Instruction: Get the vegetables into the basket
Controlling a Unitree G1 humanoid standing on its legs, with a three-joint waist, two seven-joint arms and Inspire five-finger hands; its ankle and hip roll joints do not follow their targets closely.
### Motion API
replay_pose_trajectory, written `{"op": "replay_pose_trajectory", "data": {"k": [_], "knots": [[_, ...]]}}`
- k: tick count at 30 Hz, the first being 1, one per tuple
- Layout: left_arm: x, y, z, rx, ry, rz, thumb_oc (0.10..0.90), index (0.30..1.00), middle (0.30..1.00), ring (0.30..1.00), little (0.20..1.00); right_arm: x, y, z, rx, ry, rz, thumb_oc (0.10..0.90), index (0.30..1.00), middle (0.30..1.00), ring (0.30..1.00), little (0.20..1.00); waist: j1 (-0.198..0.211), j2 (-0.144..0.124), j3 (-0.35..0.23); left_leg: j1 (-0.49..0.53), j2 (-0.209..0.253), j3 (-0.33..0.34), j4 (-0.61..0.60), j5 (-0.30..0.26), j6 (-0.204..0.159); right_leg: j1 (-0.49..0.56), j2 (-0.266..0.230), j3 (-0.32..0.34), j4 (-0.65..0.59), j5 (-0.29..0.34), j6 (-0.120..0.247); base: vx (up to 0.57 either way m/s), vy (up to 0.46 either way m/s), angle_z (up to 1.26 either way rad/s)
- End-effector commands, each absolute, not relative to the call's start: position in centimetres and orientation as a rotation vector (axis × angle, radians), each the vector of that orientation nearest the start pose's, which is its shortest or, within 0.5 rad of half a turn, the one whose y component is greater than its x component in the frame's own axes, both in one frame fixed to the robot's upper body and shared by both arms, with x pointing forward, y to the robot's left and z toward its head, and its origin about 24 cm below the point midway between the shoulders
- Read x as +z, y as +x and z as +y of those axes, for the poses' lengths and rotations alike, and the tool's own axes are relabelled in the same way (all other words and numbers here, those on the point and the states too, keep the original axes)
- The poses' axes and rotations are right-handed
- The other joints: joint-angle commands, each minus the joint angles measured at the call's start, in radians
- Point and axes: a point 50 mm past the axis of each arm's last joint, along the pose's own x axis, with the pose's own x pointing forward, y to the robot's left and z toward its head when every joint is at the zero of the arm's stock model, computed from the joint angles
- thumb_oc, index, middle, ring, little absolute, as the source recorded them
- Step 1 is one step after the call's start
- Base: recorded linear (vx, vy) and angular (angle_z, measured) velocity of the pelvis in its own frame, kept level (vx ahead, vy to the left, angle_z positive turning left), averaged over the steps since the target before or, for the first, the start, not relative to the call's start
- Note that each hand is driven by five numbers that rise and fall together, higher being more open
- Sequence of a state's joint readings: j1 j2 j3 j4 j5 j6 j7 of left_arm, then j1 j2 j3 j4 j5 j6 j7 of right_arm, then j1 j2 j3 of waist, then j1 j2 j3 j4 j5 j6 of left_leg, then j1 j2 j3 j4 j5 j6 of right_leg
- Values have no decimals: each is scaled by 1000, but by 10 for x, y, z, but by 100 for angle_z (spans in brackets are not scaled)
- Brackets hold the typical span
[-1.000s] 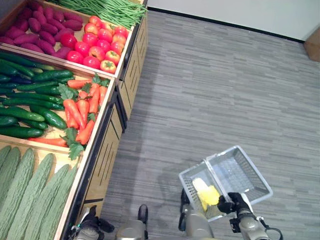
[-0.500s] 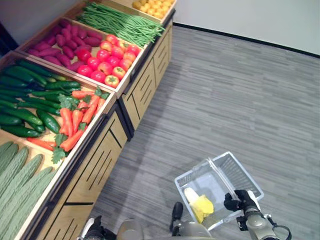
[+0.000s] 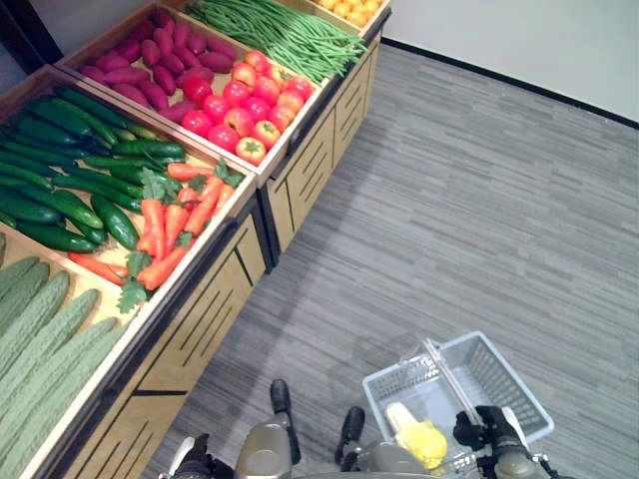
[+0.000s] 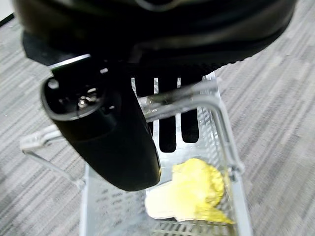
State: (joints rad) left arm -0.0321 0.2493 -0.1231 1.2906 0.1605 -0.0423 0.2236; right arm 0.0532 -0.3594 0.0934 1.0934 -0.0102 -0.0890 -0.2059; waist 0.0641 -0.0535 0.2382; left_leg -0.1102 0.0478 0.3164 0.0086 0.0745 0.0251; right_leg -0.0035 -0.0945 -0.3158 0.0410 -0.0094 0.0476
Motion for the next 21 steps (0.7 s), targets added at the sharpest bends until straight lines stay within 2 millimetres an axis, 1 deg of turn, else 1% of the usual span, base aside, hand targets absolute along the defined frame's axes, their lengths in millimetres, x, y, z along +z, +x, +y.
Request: {"op": "replay_pose_trajectory", "data": {"k": [1, 2, 3, 5, 6, 7, 8, 9, 10, 11, 12, 13, 14, 15, 16, 17, 18, 19, 20, 21], "knots": [[-147, 101, 274, 200, 628, 1146, 900, 1000, 1000, 1000, 1000, -113, 143, -295, -299, -546, 848, 400, 300, 300, 300, 300, 39, -50, -42, -42, -17, -34, 27, 3, -17, 45, -80, 56, 108, 89, 106, 184, 175, -1], [-146, 102, 275, 198, 627, 1143, 900, 1000, 1000, 1000, 1000, -113, 145, -293, -296, -536, 846, 400, 300, 300, 300, 300, 39, -49, -37, -17, -31, -47, 10, -6, 0, 16, -90, 68, 216, 129, 119, 186, 172, 1], [-145, 103, 276, 203, 630, 1141, 900, 1000, 1000, 1000, 1000, -114, 147, -292, -291, -531, 841, 400, 300, 300, 300, 300, 35, -47, -35, -5, -36, -60, 0, -8, 7, -9, -83, 87, 266, 151, 124, 177, 147, 2], [-144, 105, 278, 204, 638, 1133, 900, 1000, 1000, 1000, 1000, -113, 150, -288, -280, -526, 832, 400, 300, 300, 300, 300, 20, -38, -26, 29, -43, -93, -21, -12, 13, -56, -69, 132, 323, 181, 123, 123, 43, 16], [-144, 106, 278, 204, 638, 1133, 900, 1000, 1000, 1000, 1000, -113, 150, -289, -281, -526, 832, 400, 300, 300, 300, 300, 20, -36, -28, 26, -41, -93, -21, -11, 12, -58, -66, 132, 320, 184, 122, 117, 8, 63], [-144, 106, 278, 208, 638, 1133, 900, 1000, 1000, 1000, 1000, -114, 150, -288, -278, -522, 830, 400, 300, 300, 300, 300, 15, -32, -27, 41, -42, -108, -32, -11, 14, -76, -63, 144, 329, 189, 117, 203, -90, 70], [-143, 106, 280, 220, 633, 1131, 900, 1000, 1000, 1000, 1000, -114, 149, -287, -277, -521, 836, 400, 300, 300, 300, 300, 10, -21, -28, 59, -31, -143, -48, -9, 5, -119, -67, 168, 285, 177, 106, 261, -119, 60], [-143, 106, 280, 219, 633, 1132, 900, 1000, 1000, 1000, 1000, -115, 149, -287, -279, -518, 841, 400, 300, 300, 300, 300, 7, -20, -27, 66, -29, -155, -49, -11, 2, -121, -76, 167, 271, 172, 105, 286, -191, 72], [-143, 106, 281, 221, 637, 1132, 900, 1000, 1000, 1000, 1000, -116, 148, -287, -279, -519, 852, 400, 300, 300, 300, 300, -3, -18, -23, 79, -24, -183, -53, -14, -8, -131, -82, 190, 224, 169, 106, 243, -192, 86], [-142, 107, 282, 227, 635, 1133, 900, 1000, 1000, 1000, 1000, -116, 148, -288, -281, -518, 851, 400, 300, 300, 300, 300, -9, -19, -24, 85, -19, -212, -53, -19, -18, -153, -85, 241, 168, 170, 108, 196, -163, 99], [-142, 107, 281, 227, 635, 1133, 900, 1000, 1000, 1000, 1000, -116, 148, -288, -281, -518, 851, 400, 300, 300, 300, 300, -12, -18, -20, 90, -18, -215, -53, -22, -19, -147, -85, 237, 167, 168, 108, 191, -147, 61], [-142, 108, 281, 226, 637, 1132, 900, 1000, 1000, 1000, 1000, -116, 148, -288, -283, -516, 850, 400, 300, 300, 300, 300, -21, -20, -17, 100, -17, -240, -51, -29, -25, -150, -89, 272, 128, 176, 113, 259, -240, 81], [-141, 110, 284, 239, 636, 1129, 900, 1000, 1000, 1000, 1000, -114, 150, -289, -289, -516, 845, 400, 300, 300, 300, 300, -33, -31, -15, 111, -13, -301, -39, -50, -36, -173, -93, 369, 59, 201, 123, 331, -351, 90], [-140, 111, 285, 240, 635, 1125, 900, 1000, 1000, 1000, 1000, -114, 150, -290, -289, -517, 847, 400, 300, 300, 300, 300, -39, -35, -12, 115, -8, -335, -31, -62, -41, -180, -91, 411, 32, 205, 128, 255, -296, 87], [-140, 111, 285, 240, 635, 1126, 900, 1000, 1000, 1000, 1000, -114, 149, -290, -289, -517, 847, 400, 300, 300, 300, 300, -41, -33, -11, 116, -7, -338, -29, -64, -41, -176, -91, 407, 32, 203, 128, 179, -226, 64], [-140, 111, 285, 240, 634, 1124, 900, 1000, 1000, 1000, 1000, -115, 147, -292, -293, -514, 856, 400, 300, 300, 300, 300, -46, -36, -11, 120, -2, -377, -21, -75, -49, -185, -90, 441, 21, 206, 135, 216, -307, 149], [-141, 110, 284, 234, 628, 1130, 900, 1000, 1000, 1000, 1000, -117, 138, -297, -308, -507, 888, 400, 300, 300, 300, 300, -46, -41, -13, 118, 6, -435, -9, -80, -63, -173, -81, 466, 31, 177, 139, 259, -466, 167], [-143, 104, 285, 249, 619, 1148, 900, 1000, 1000, 1000, 1000, -118, 138, -297, -311, -505, 892, 400, 300, 300, 300, 300, -43, -47, -14, 119, 21, -458, -9, -75, -70, -170, -74, 444, 44, 179, 137, 164, -356, 196], [-143, 104, 285, 249, 618, 1148, 900, 1000, 1000, 1000, 1000, -118, 138, -297, -311, -506, 892, 400, 300, 300, 300, 300, -45, -47, -14, 119, 22, -460, -9, -75, -71, -169, -74, 441, 45, 178, 136, 71, -287, 131], [-144, 101, 284, 252, 604, 1161, 900, 1000, 1000, 1000, 1000, -118, 137, -298, -308, -509, 895, 400, 300, 300, 300, 300, -41, -44, -17, 115, 41, -477, -12, -64, -81, -164, -61, 418, 48, 148, 126, 64, -406, 125]]}}
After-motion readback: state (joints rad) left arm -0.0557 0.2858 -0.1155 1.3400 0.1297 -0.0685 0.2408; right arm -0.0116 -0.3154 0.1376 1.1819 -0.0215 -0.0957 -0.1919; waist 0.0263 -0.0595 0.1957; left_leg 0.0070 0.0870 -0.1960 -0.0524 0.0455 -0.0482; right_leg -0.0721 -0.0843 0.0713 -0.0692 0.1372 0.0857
